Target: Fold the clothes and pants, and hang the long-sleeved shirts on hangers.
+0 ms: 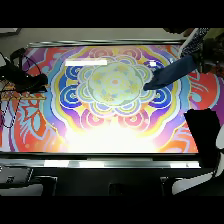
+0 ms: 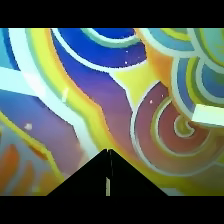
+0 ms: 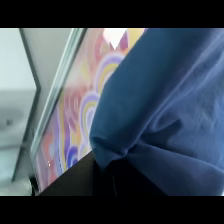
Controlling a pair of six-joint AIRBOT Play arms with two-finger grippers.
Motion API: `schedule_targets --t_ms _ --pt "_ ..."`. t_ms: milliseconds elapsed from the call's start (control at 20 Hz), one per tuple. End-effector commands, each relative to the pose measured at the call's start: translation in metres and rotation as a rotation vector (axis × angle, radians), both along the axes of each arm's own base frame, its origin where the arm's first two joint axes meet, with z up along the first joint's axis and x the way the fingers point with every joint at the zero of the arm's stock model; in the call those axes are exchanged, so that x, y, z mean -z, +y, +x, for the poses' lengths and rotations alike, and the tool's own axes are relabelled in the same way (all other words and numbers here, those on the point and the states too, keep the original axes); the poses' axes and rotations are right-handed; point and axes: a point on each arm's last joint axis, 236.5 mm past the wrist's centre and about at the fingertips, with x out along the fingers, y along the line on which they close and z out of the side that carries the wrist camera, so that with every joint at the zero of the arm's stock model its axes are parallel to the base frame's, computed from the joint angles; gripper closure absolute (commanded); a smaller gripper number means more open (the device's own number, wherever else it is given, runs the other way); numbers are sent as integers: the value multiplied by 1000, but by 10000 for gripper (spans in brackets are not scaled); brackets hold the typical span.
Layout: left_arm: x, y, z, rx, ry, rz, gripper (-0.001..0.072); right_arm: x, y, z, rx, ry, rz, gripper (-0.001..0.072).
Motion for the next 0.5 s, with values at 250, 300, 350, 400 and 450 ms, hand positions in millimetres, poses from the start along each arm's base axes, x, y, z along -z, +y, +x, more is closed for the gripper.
schedule_targets --t_ms 250,300,350,400,450 --pt "0 0 -1 0 5 0 694 -11 -153 -85 403 168 -57 679" --pt "0 0 -2 1 8 0 694 -10 -165 -105 445 218 -62 679" --pt "0 0 -2 1 10 1 694 -10 -173 -123 473 262 -65 679" --pt "0 0 -2 1 10 1 694 -10 -177 -137 488 296 -63 680" --pt "0 0 -2 1 10 0 694 -9 -179 -150 493 327 -56 680"
